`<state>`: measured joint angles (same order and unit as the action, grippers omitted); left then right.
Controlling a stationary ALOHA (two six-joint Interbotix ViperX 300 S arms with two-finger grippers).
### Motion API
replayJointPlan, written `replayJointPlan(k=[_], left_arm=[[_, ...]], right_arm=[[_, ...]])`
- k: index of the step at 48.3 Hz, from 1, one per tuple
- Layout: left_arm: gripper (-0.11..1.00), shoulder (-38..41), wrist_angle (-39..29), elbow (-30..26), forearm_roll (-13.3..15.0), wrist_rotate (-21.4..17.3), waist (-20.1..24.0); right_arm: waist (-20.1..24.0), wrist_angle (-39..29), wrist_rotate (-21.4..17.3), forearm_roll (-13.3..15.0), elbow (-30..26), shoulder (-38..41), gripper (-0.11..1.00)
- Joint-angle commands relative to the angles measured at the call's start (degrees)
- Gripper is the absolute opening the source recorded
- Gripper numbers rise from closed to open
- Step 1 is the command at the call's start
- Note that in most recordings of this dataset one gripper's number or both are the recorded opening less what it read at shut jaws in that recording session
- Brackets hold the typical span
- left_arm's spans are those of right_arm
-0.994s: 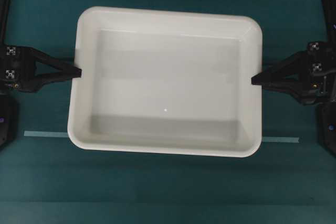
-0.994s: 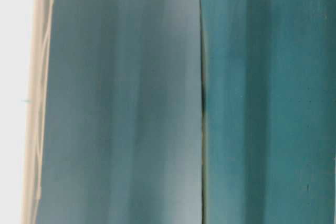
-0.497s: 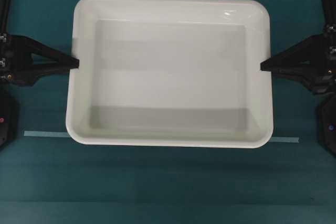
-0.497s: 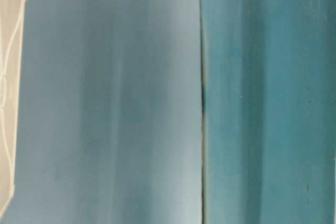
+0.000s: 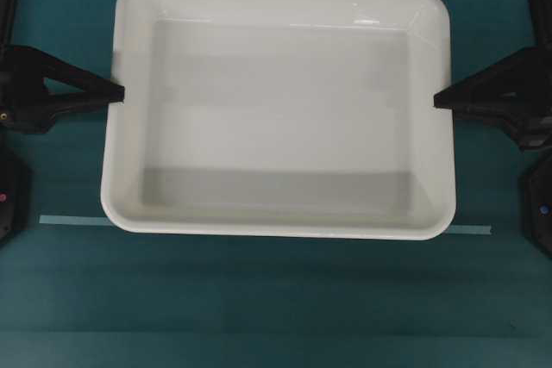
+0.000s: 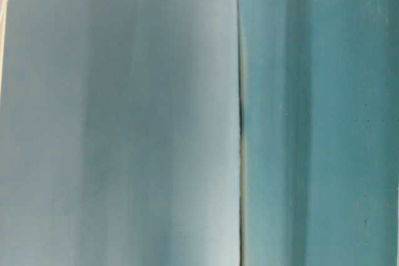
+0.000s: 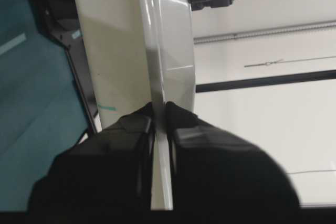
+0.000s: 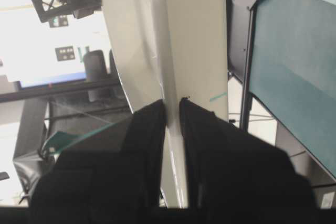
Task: Lift the white case with both hands.
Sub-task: 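Lower the held tray back onto the table with both grippers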
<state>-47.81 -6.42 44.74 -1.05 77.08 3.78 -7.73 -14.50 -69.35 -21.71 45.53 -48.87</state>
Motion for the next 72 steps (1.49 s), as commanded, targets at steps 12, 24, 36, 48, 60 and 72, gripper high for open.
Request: replayJointPlan(k=[12, 24, 36, 48, 60, 72], left_arm=[[0.04, 3.3, 0.4, -1.8, -0.2, -0.2, -0.2], [0.04, 3.3, 0.4, -1.8, -0.2, -0.2, -0.2], [0.04, 4.2, 0.4, -1.2, -0.3, -0.1, -0.2], [0.04, 8.3, 0.6, 2.5, -0.3, 0.0, -0.2], [0.04, 11.2, 0.7, 8.6, -0.3, 0.0, 0.1], [0.04, 14.7, 1.8, 12.1, -0.2, 0.0, 2.5]], right_arm=[[-0.1, 0.5, -0.1, -0.1, -1.7, 1.1, 0.11], [-0.4, 0.5, -0.1, -0.2, -1.8, 0.7, 0.11], [-0.4, -0.5, 0.3, -0.1, -1.1, 2.3, 0.11], [0.1, -1.6, 0.7, 0.0, 3.2, 6.1, 0.11], [1.0, 1.2, 0.9, 0.4, 9.4, 8.5, 0.10], [1.4, 3.1, 0.9, 1.6, 13.6, 13.1, 0.10]])
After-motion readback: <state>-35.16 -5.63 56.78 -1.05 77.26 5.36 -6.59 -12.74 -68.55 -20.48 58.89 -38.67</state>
